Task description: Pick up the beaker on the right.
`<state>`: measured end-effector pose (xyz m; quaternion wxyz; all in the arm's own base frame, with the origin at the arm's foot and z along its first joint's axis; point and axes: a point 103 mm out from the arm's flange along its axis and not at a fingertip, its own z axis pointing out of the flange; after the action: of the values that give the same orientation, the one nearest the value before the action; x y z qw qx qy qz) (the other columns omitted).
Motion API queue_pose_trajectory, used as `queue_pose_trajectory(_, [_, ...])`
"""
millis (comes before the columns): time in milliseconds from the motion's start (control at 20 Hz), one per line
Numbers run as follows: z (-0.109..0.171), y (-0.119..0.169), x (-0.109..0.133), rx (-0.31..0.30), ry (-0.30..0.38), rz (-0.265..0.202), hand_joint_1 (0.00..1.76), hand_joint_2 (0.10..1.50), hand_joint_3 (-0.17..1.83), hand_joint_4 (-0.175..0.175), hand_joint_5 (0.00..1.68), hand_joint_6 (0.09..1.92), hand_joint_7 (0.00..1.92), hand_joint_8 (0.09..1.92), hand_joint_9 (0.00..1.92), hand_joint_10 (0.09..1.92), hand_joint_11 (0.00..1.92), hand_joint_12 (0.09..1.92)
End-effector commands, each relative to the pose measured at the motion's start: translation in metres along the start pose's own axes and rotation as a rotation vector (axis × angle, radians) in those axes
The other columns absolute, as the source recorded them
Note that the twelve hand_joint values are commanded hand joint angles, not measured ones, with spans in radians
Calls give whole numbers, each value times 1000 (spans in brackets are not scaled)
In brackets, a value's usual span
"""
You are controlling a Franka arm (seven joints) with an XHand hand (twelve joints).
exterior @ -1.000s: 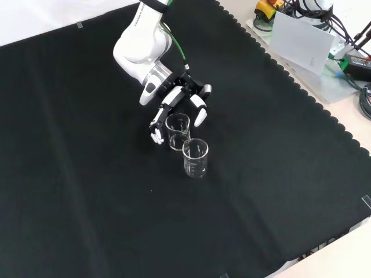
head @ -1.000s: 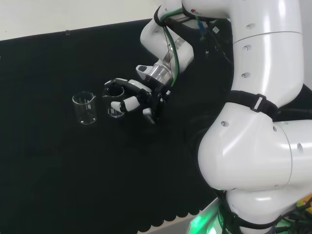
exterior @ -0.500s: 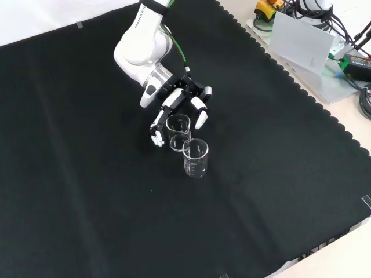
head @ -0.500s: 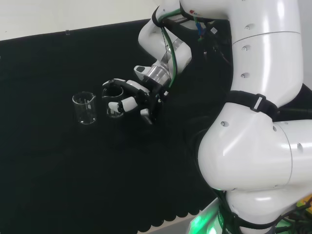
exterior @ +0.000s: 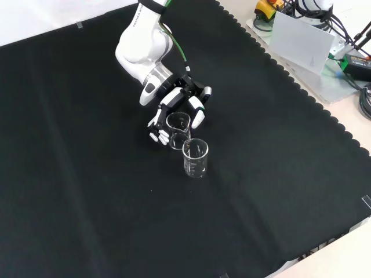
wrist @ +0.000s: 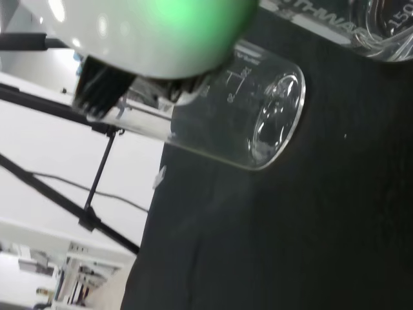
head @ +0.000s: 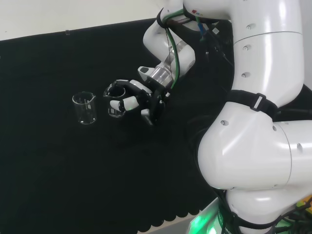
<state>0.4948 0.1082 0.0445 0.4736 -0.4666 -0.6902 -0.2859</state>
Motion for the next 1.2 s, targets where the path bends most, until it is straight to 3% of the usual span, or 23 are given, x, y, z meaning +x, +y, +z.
queue_pose_trajectory(50, [-4, 0, 4, -68, -2, 7, 1101, 627, 945, -46, 944, 1252, 775, 802, 721, 647, 225, 1296])
queue_pose_trajectory(100, [-7, -1, 6, -84, -10, 8, 1111, 642, 936, -65, 977, 1245, 810, 825, 757, 633, 267, 1281])
queue_pose_trajectory(200, [-18, -8, 6, -104, -25, 14, 1137, 630, 967, -135, 1014, 1242, 883, 886, 833, 633, 393, 1241])
queue_pose_trajectory(250, [-9, -2, 8, -115, -52, 22, 1146, 618, 989, -155, 1025, 1242, 926, 917, 869, 657, 466, 1212])
queue_pose_trajectory(400, [-10, -1, 10, -131, -91, 29, 1240, 619, 943, -35, 1040, 1273, 1090, 982, 968, 802, 698, 1115])
queue_pose_trajectory(550, [-12, -2, 12, -135, -130, 26, 1271, 559, 992, 16, 1074, 1212, 1204, 930, 1044, 864, 866, 1027])
queue_pose_trajectory(850, [-19, -3, 17, -133, -170, 19, 1287, 525, 993, 15, 1114, 1104, 1281, 847, 1110, 842, 977, 958])
queue_pose_trajectory(1200, [-26, -3, 29, -129, -201, 3, 1298, 517, 964, -17, 1139, 1016, 1337, 757, 1193, 778, 1063, 904])
